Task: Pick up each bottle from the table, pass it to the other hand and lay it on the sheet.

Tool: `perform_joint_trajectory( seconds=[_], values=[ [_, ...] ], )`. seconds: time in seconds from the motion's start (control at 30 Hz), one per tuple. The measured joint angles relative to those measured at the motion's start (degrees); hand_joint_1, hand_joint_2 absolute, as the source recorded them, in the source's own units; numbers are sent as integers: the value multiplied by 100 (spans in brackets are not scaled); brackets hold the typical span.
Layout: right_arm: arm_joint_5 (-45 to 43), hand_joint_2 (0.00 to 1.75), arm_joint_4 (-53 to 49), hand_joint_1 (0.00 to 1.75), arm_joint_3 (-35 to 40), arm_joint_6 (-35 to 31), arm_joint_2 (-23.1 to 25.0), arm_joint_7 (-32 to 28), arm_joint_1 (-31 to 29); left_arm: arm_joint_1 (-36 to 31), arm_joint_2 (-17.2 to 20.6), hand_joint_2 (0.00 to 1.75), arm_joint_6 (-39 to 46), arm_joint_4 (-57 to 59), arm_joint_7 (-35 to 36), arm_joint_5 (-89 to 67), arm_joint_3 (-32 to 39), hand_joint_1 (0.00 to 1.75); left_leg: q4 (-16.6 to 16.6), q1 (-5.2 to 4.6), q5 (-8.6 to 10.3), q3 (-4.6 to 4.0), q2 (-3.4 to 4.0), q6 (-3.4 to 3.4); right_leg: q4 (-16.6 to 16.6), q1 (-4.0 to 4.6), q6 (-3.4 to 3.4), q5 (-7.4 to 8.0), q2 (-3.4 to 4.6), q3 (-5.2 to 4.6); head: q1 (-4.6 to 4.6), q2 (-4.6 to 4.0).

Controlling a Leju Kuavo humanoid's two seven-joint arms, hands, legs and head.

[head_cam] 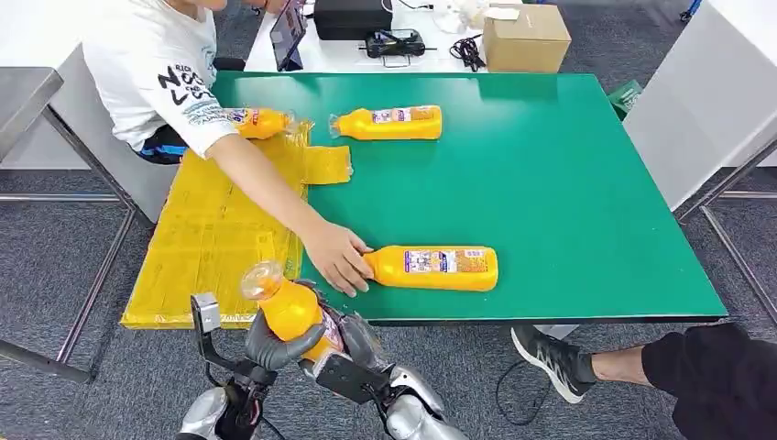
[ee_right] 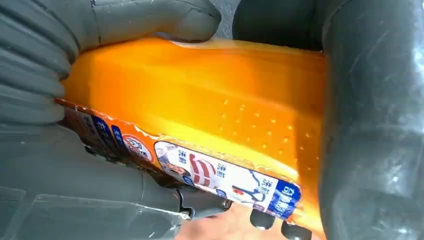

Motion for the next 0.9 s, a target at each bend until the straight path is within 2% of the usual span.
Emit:
perform_joint_trajectory(
  seconds=[0.07,0.1,0.13,0.17,0.3,0.33,0.5,0.63,0.9],
  values=[
    [0,175,0,173,15,2,0,0,-2,4,-2,175,-5,0,2,2,7,175,0,0,0,0,0,0,0,-1,0,0,0,0,-2,0],
    [0,175,0,164,19,2,0,0,-4,7,-2,175,-5,0,2,4,9,175,0,0,0,0,1,0,-1,0,0,0,0,0,-2,0],
    [0,175,0,129,24,2,0,0,-5,10,-2,175,-4,0,4,7,9,175,0,0,0,0,0,0,-1,-1,0,0,0,0,0,0],
    [0,175,2,3,24,2,0,4,-11,18,-2,175,-5,0,4,15,11,175,0,-1,0,0,0,0,-1,-1,0,0,0,-1,-2,0],
    [17,175,2,0,35,-33,0,55,-5,25,-17,175,4,-17,4,50,48,175,0,0,0,0,0,0,0,0,0,0,0,-1,-2,0],
    [24,0,2,0,35,-48,0,72,-5,26,-17,175,24,-46,4,50,61,175,0,0,0,0,0,0,0,0,0,0,0,-1,-4,0],
    [181,0,-65,0,39,-351,17,269,-3,26,-48,175,465,-268,-39,-192,113,175,0,0,0,-1,0,0,1,0,0,0,0,-1,-2,0],
    [310,0,-513,0,57,-686,13,452,68,23,-127,175,917,-581,-107,-478,251,175,0,0,0,0,0,0,0,0,0,0,0,0,-4,0],
    [369,0,-1528,0,39,-761,-140,621,355,-43,-208,175,1147,-1010,-168,-562,588,175,0,0,0,-1,-5,0,0,1,0,0,-2,1,0,0]
  ],
)
